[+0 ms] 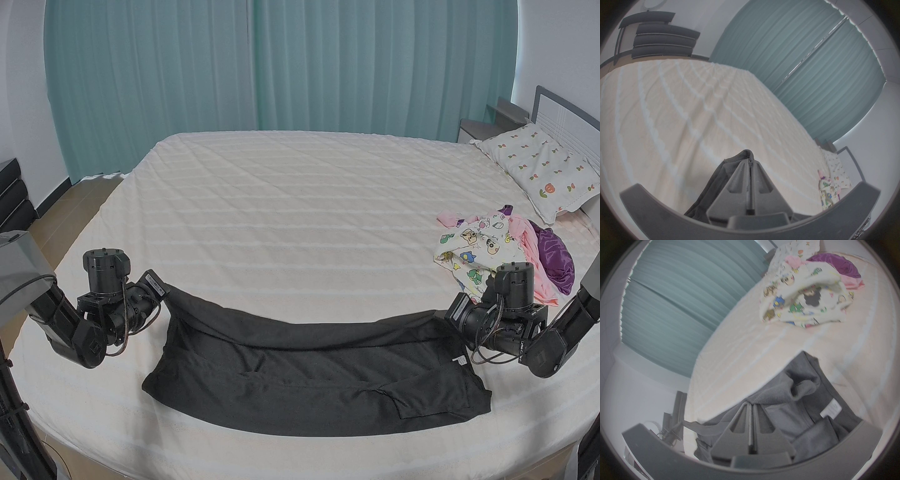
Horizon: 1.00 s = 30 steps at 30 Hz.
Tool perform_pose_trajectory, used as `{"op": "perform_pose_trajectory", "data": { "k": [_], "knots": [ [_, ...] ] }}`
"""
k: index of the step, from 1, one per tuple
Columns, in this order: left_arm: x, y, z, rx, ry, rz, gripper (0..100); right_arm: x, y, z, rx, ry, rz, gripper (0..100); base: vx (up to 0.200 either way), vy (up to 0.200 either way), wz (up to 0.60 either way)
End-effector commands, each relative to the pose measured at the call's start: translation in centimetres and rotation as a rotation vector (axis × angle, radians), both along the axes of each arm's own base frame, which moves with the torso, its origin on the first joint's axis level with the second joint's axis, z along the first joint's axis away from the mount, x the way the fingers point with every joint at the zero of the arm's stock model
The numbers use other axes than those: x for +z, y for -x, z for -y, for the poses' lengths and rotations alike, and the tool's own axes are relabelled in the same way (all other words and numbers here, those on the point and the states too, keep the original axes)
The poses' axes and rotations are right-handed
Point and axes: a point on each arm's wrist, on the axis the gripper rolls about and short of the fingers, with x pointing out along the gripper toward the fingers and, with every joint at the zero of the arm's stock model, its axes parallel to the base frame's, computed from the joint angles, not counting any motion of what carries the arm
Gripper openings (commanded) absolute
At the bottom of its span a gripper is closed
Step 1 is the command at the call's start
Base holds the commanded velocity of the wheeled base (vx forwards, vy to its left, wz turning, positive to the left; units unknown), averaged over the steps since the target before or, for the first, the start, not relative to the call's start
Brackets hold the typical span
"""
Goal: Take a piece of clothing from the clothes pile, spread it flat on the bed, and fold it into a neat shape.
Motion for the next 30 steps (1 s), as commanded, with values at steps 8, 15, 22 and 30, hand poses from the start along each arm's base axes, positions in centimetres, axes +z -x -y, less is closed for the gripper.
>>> {"op": "perform_pose_trajectory", "data": {
  "k": [8,15,22,30],
  "knots": [
    [-2.1,-1.7,0.0,0.080,0.045,0.155,0,-0.6,-0.5,0.8,-0.118,-0.075,0.215,0,0.000,0.000,0.00],
    [-2.8,-0.8,-0.1,0.055,-0.013,0.113,0,-1.5,0.0,0.9,-0.089,-0.019,0.180,0,0.000,0.000,0.00],
    [-3.5,0.1,-0.1,0.020,-0.101,0.072,0,-2.0,0.8,1.4,-0.051,0.047,0.118,0,0.000,0.000,0.00],
    [-4.8,1.4,-0.2,-0.036,-0.227,0.000,0,-3.2,1.7,1.3,0.013,0.098,0.051,0,0.000,0.000,0.00]
  ]
}}
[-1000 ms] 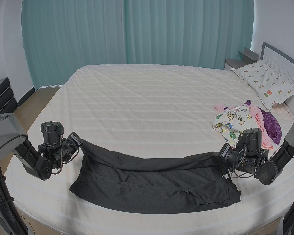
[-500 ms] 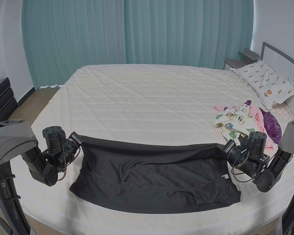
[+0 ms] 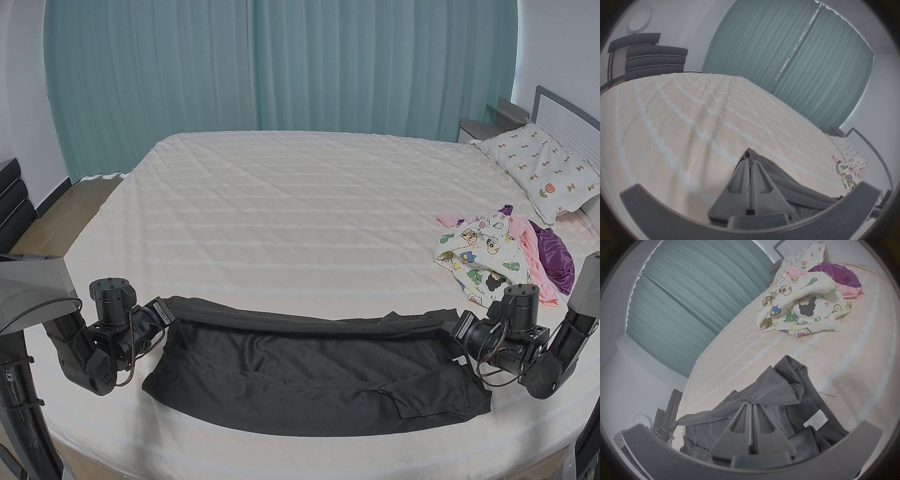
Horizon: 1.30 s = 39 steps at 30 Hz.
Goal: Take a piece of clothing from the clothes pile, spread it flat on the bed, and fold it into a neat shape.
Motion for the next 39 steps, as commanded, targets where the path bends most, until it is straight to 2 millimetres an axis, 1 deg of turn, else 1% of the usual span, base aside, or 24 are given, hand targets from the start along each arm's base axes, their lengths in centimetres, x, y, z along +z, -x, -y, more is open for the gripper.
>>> {"op": "perform_pose_trajectory", "data": {
  "k": [1,5,12,18,24,29,39],
  "knots": [
    [-0.7,0.5,0.0,-0.008,-0.016,-0.036,0,-0.9,0.5,-0.1,0.033,0.020,-0.042,0,0.000,0.000,0.00],
    [-1.5,1.0,0.0,-0.029,-0.068,-0.103,0,-1.9,0.8,-0.1,0.067,0.065,-0.072,0,0.000,0.000,0.00],
    [-1.9,1.4,0.1,-0.043,-0.089,-0.148,0,-2.9,1.0,-0.1,0.081,0.089,-0.109,0,0.000,0.000,0.00],
    [-2.1,2.1,0.1,-0.067,-0.131,-0.185,0,-2.6,1.4,0.0,0.092,0.109,-0.097,0,0.000,0.000,0.00],
    [-1.2,2.0,-0.1,-0.057,-0.126,-0.153,0,-1.7,1.6,0.3,0.087,0.106,-0.072,0,0.000,0.000,0.00],
    [-0.8,2.2,-0.2,-0.057,-0.128,-0.151,0,-1.8,1.7,0.2,0.092,0.110,-0.092,0,0.000,0.000,0.00],
    [-1.7,2.7,-0.2,-0.077,-0.161,-0.248,0,-2.8,2.1,0.2,0.120,0.157,-0.128,0,0.000,0.000,0.00]
  ]
}}
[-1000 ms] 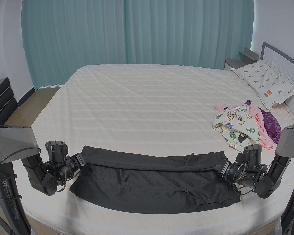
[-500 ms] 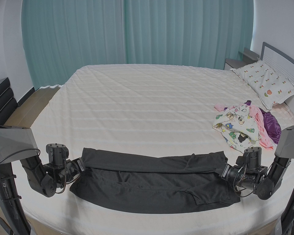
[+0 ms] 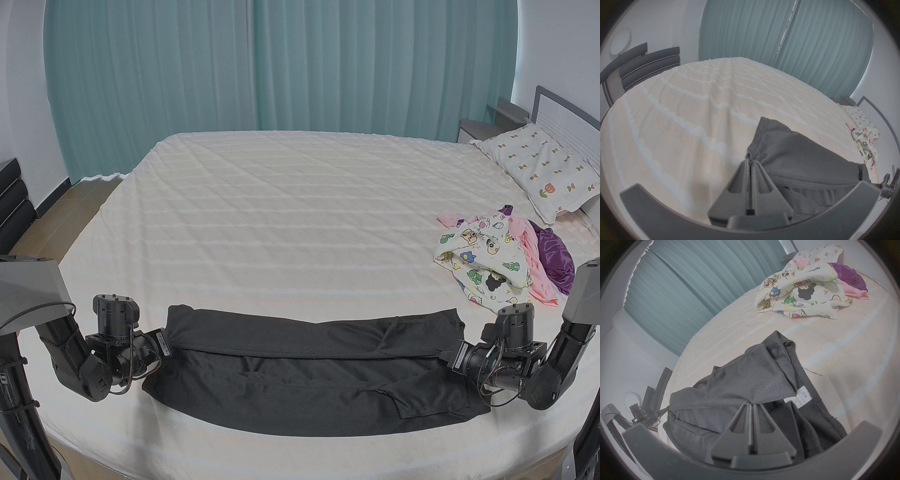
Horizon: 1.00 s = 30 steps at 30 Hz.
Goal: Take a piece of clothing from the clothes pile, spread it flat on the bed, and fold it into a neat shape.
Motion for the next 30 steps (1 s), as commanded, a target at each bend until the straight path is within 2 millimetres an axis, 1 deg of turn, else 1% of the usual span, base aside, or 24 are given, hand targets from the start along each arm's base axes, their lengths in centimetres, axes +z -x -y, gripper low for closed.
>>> {"op": "perform_pose_trajectory", "data": {
  "k": [1,8,17,22,23,25,30],
  "knots": [
    [-0.1,0.0,0.0,0.000,-0.002,-0.004,0,-0.4,0.1,0.0,0.002,0.006,-0.017,0,0.000,0.000,0.00],
    [-0.5,0.2,0.0,-0.013,-0.024,-0.047,0,-0.7,0.7,-0.1,0.032,0.045,-0.049,0,0.000,0.000,0.00],
    [-0.5,0.0,-0.2,-0.006,-0.022,-0.049,0,-0.9,0.6,0.0,0.032,0.051,-0.058,0,0.000,0.000,0.00],
    [-0.7,0.5,-0.2,-0.016,-0.035,-0.066,0,-1.3,0.6,0.0,0.035,0.056,-0.072,0,0.000,0.000,0.00],
    [-0.8,0.6,-0.2,-0.024,-0.045,-0.070,100,-1.5,0.6,0.0,0.037,0.060,-0.079,100,0.000,0.000,0.00],
    [-0.7,0.6,-0.2,-0.024,-0.045,-0.068,100,-1.4,0.5,0.0,0.041,0.064,-0.071,100,0.000,0.000,0.00],
    [-0.5,0.5,-0.2,-0.024,-0.044,-0.059,100,-0.4,0.5,0.0,0.037,0.051,-0.029,100,0.000,0.000,0.00]
  ]
}}
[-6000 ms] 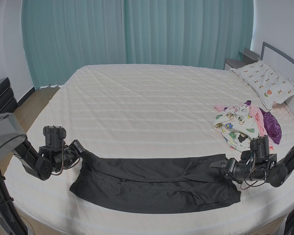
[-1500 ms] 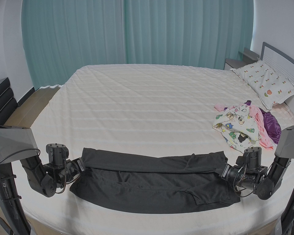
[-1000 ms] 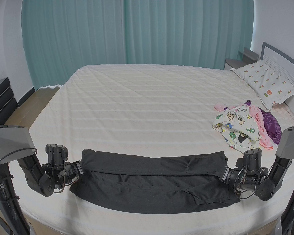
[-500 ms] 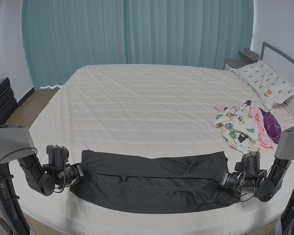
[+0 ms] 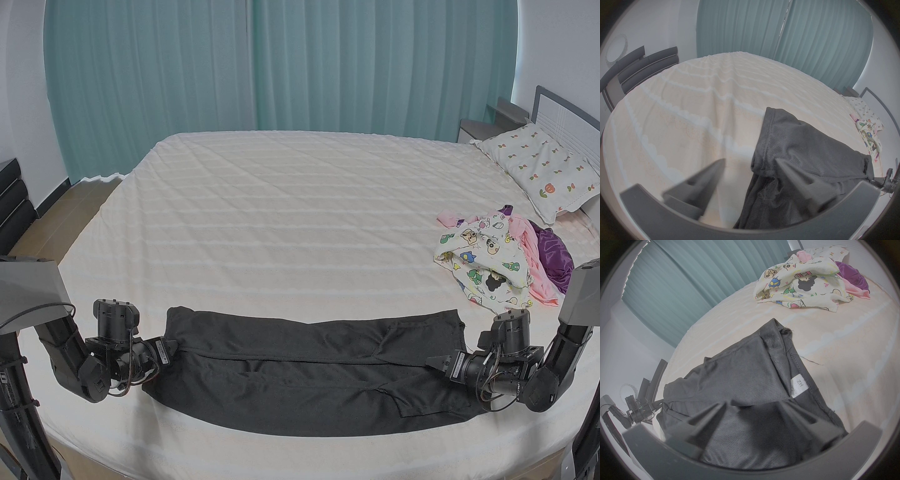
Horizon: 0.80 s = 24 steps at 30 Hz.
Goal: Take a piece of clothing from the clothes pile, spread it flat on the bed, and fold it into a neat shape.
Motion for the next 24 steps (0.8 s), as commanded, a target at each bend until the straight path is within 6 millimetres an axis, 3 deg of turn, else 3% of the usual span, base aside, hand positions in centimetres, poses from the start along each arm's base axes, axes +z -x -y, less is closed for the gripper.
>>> {"op": "perform_pose_trajectory", "data": {
  "k": [1,8,16,20,24],
  "knots": [
    [0.2,0.0,-0.1,0.002,0.001,0.007,100,1.2,0.2,0.1,-0.001,-0.013,0.042,100,0.000,0.000,0.00],
    [2.5,-0.2,-1.3,0.041,0.014,0.089,100,4.1,-0.6,1.8,-0.072,-0.047,0.158,100,0.000,0.000,0.00],
    [5.4,-0.4,-2.6,0.052,0.133,0.161,100,4.7,-1.6,3.2,-0.115,-0.117,0.178,100,0.000,0.000,0.00],
    [6.9,-0.6,-2.4,0.054,0.266,0.137,100,4.4,-1.8,2.8,-0.096,-0.132,0.169,100,0.000,0.000,0.00],
    [7.2,-0.7,-2.3,0.039,0.333,0.101,100,3.5,-2.7,2.1,-0.074,-0.199,0.132,100,0.000,0.000,0.00]
  ]
}}
